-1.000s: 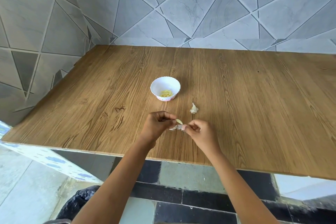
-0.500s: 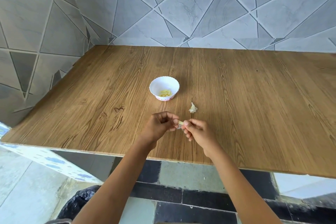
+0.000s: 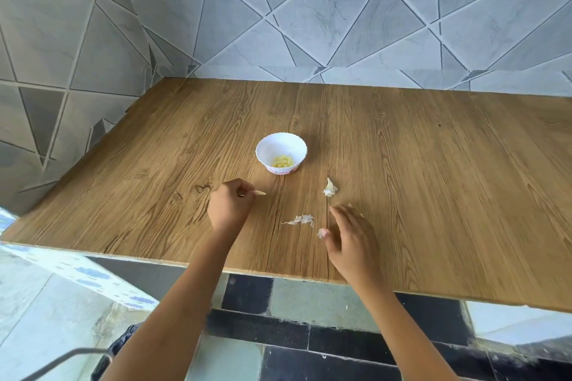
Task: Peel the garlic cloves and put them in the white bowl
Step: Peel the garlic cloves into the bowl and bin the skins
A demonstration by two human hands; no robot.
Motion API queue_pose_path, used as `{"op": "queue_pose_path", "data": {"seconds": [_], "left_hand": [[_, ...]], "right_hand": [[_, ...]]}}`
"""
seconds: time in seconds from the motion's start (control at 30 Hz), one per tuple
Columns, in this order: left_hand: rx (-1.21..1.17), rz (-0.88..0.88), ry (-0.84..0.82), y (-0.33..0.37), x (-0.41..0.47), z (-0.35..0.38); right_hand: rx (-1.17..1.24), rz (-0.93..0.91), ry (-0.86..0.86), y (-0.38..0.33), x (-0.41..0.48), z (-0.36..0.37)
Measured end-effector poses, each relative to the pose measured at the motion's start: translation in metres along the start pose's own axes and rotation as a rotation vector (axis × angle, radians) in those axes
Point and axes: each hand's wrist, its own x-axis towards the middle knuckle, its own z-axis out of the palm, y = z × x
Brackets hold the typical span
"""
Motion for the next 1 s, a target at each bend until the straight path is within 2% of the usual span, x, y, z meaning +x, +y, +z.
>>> {"op": "queue_pose_path", "data": {"seconds": [0.13, 0.27, 0.43, 0.63, 0.77, 1.0], "left_hand": [[0.114, 0.067, -0.039, -0.005, 0.0, 0.001], [0.221, 0.201, -0.044, 0.009, -0.014, 0.002], [0.301, 0.357, -0.395, 0.03, -0.041, 0.031], [0.287, 0.468, -0.537, 0.05, -0.057, 0.046], [0.333, 0.53, -0.556, 0.055, -0.063, 0.047], [0.423, 0.604, -0.476, 0.06, -0.071, 0.055]], "right_hand": [[0.032, 0.046, -0.07, 0.005, -0.007, 0.005], [0.132, 0.067, -0.026, 0.004, -0.007, 0.005], [0.313, 0.139, 0.008, 0.004, -0.007, -0.001], [0.473, 0.184, 0.063, 0.006, -0.008, -0.008], [0.671, 0.275, 0.056, 0.005, -0.008, -0.017], [0.941, 0.396, 0.048, 0.008, -0.005, -0.025]]}}
